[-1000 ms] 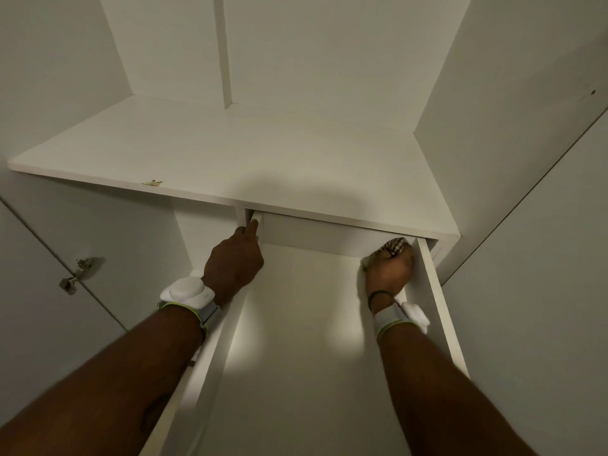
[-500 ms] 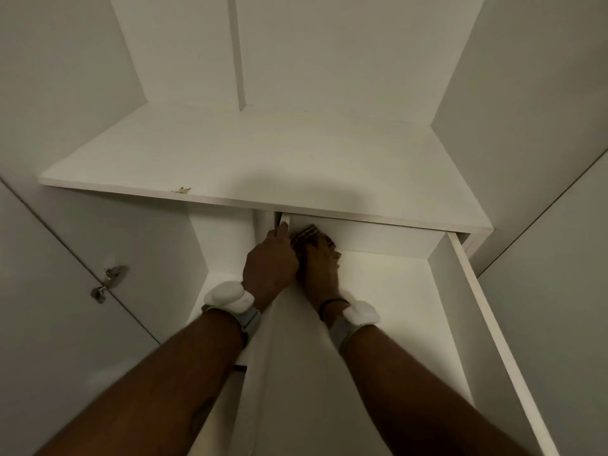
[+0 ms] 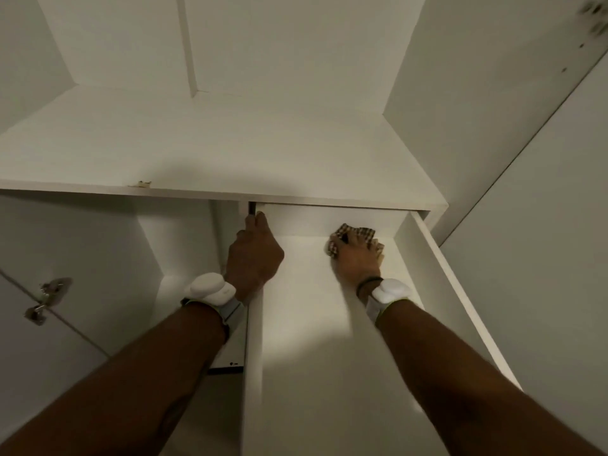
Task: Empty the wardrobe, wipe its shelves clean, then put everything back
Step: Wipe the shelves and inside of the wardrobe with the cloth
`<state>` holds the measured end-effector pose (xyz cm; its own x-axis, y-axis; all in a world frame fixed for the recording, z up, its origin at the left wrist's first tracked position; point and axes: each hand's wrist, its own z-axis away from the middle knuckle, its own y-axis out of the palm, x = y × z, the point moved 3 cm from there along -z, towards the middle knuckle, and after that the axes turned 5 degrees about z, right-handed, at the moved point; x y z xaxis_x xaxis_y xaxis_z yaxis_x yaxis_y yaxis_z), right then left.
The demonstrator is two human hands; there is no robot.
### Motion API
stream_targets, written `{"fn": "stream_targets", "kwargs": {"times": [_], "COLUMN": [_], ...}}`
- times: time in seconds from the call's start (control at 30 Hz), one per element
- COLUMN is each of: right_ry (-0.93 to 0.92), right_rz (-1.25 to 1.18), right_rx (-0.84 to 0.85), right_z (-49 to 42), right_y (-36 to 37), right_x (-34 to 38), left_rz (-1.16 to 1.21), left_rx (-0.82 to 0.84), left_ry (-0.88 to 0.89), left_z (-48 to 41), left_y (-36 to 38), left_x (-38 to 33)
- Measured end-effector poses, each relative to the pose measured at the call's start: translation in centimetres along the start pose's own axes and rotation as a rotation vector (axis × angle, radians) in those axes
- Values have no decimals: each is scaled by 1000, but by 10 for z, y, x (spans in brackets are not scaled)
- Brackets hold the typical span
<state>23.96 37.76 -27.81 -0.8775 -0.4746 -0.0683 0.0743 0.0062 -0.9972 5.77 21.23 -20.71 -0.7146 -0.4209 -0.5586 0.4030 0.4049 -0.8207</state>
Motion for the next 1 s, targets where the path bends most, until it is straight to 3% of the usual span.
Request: {"fn": "stream_targets", "kwargs": {"times": [0.13,0.3,0.37,0.5,0.6,0.7,0.77,0.83,0.9,1.0], "right_ry": [64,303,176,-287,-420,-550,-451,-172,2,89], "right_rz": [-58,-207,-197,-251,-228,-168,-176,-188,-164,-158], "right_rx": [3,-30,-85,-108,-24,-14,-63,-147,-61,3], "right_z": [9,10,17,49,54,50,47,45,41,46], "right_y": [-7,13,11,-4,-1,3,9,13,12,16], "right_x": [-75,-4,46,137,141,95,42,-29,-77,-58], "left_rz": [34,135,145,177,214,177,141,128,156,220], "left_rx": [6,43,38,19,-25,-87,-101,-74,-18,31], "left_ry": [-32,-72,-79,-95,-111,-119,-125,-127,-148,-209], "left_z": [-1,5,5,3,5,8,9,13,18,36], "left_y": [-2,-11,-14,-13,-13,-18,-18,-16,-16,-17], "left_x": [5,6,2,4,7,3,2,0,1,4]}}
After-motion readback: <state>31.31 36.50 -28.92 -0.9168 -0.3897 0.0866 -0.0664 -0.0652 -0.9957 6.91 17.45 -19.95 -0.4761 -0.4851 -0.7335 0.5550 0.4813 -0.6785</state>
